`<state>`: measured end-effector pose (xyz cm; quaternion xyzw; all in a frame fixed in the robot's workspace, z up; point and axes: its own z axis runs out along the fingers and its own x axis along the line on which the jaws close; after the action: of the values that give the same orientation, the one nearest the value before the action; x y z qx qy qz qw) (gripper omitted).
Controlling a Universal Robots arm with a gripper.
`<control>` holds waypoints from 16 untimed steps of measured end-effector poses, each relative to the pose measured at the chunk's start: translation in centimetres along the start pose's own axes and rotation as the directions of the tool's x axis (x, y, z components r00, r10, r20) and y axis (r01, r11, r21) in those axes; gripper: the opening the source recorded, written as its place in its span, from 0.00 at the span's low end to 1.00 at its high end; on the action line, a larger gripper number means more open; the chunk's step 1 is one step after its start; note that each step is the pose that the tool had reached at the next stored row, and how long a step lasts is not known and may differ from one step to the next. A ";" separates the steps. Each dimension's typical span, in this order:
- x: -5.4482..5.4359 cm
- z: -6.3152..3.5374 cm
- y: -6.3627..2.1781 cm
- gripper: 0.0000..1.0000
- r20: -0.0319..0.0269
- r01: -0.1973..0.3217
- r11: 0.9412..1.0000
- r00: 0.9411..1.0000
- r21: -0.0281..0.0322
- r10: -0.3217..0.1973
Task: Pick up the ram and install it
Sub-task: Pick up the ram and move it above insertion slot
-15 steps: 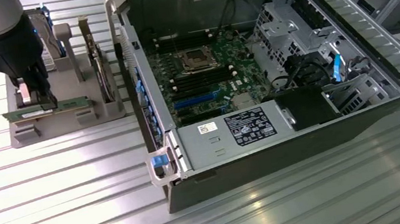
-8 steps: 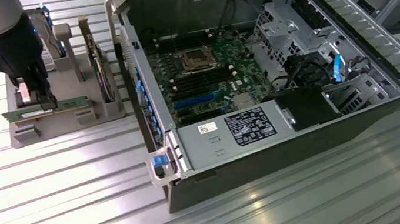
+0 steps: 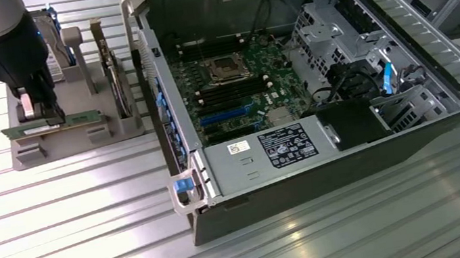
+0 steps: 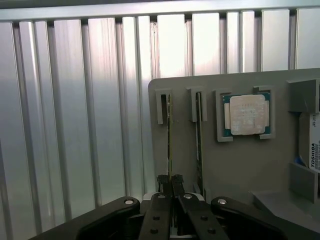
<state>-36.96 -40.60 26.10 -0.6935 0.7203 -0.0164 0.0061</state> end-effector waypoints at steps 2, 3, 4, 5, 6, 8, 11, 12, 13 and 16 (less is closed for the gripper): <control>0.0 -0.14 0.00 0.12 0.000 0.000 1.000 1.000 0.000 0.000; 0.0 -0.23 -0.01 0.12 0.000 0.000 1.000 1.000 0.000 0.000; 0.0 -0.28 -0.01 0.12 0.000 0.000 1.000 1.000 0.000 0.000; 0.0 -0.33 -0.01 0.12 0.000 0.000 1.000 1.000 0.000 0.000; 0.0 -0.37 -0.01 0.12 0.000 0.000 1.000 1.000 0.000 0.000; 0.0 -0.48 -0.01 0.12 0.000 0.000 1.000 1.000 0.000 0.000; 0.0 -0.57 -0.02 0.12 0.000 0.000 1.000 1.000 0.000 0.000; 0.0 -0.61 -0.02 0.12 0.000 0.000 1.000 1.000 0.000 0.000; 0.0 -0.64 -0.02 0.12 0.000 0.000 1.000 1.000 0.000 0.000; 0.0 -0.82 -0.02 0.12 0.000 0.000 1.000 1.000 0.000 0.000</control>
<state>-36.96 -40.60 26.93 -0.6935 0.7203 -0.0164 0.0061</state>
